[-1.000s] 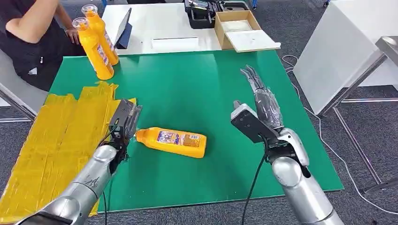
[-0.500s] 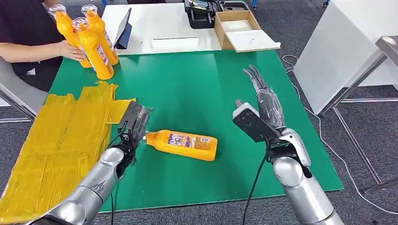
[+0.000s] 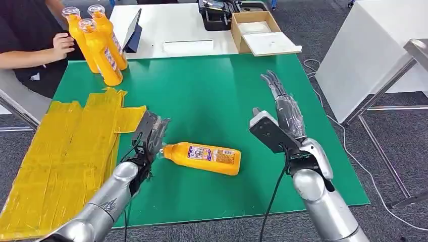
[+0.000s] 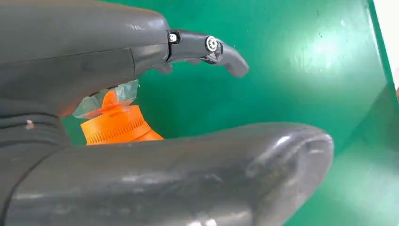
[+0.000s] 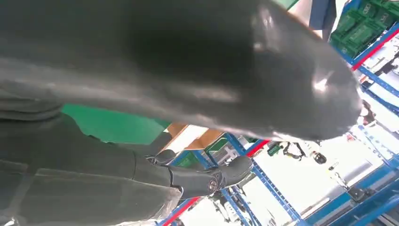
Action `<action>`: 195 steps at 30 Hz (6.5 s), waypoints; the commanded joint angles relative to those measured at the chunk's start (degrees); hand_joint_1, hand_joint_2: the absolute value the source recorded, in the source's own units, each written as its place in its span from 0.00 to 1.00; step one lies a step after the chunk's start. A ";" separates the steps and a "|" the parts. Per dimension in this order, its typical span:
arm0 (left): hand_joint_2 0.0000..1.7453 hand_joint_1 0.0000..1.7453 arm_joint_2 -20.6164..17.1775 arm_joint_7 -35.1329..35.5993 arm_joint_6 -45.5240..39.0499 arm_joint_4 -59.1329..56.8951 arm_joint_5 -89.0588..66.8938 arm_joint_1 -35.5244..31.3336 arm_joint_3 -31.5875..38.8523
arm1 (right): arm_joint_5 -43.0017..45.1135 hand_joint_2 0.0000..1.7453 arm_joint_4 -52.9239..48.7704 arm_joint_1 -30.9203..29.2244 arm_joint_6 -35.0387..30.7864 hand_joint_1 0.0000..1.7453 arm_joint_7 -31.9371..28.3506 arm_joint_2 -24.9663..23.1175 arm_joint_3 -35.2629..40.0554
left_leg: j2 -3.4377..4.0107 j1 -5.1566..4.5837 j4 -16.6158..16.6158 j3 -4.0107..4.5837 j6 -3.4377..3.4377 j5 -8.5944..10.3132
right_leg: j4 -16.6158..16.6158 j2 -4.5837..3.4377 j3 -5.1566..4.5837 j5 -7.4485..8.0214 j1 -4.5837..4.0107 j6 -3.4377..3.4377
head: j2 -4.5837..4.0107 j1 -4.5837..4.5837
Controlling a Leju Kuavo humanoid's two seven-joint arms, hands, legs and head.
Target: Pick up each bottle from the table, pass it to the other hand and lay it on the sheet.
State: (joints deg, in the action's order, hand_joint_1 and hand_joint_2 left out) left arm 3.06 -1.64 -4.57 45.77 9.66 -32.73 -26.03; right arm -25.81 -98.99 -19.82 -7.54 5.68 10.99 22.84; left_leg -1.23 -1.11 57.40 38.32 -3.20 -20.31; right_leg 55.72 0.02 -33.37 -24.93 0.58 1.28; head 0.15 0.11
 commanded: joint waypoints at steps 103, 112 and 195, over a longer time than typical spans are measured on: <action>0.00 0.00 -11.64 -10.92 -21.33 31.64 -5.81 0.71 15.66 | -24.00 1.00 37.99 -9.24 22.37 0.00 13.42 1.06 35.58 | 0.36 0.10 -0.09 -0.43 0.35 -0.17 | -0.13 -0.25 0.37 -0.03 -0.08 -0.12 | 0.00 -0.07; 0.00 0.00 -11.64 -10.92 -21.33 31.64 -5.81 0.71 15.66 | -24.00 1.00 37.99 -9.24 22.37 0.00 13.42 1.06 35.58 | 0.35 0.19 -0.18 -1.05 0.76 -0.39 | -0.20 -0.23 0.27 -0.21 -0.05 -0.46 | 0.00 -0.02; 1.00 0.00 5.92 7.87 -14.12 30.06 23.22 -11.99 -10.97 | -15.89 1.00 30.07 -20.80 -6.05 1.00 0.28 -16.95 18.38 | 0.51 0.13 0.02 -0.38 0.45 -0.28 | -0.01 -0.43 0.29 -0.08 -0.03 -0.40 | 0.00 0.00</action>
State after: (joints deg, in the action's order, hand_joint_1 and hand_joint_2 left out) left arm 7.17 5.35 -17.40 85.97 33.82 -38.06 -35.52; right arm -41.42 -78.20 -34.26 -15.95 5.77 -1.62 33.36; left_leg -0.86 -1.01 57.40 38.24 -3.00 -20.46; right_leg 55.74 -0.29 -33.34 -24.93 0.56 0.95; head 0.15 0.11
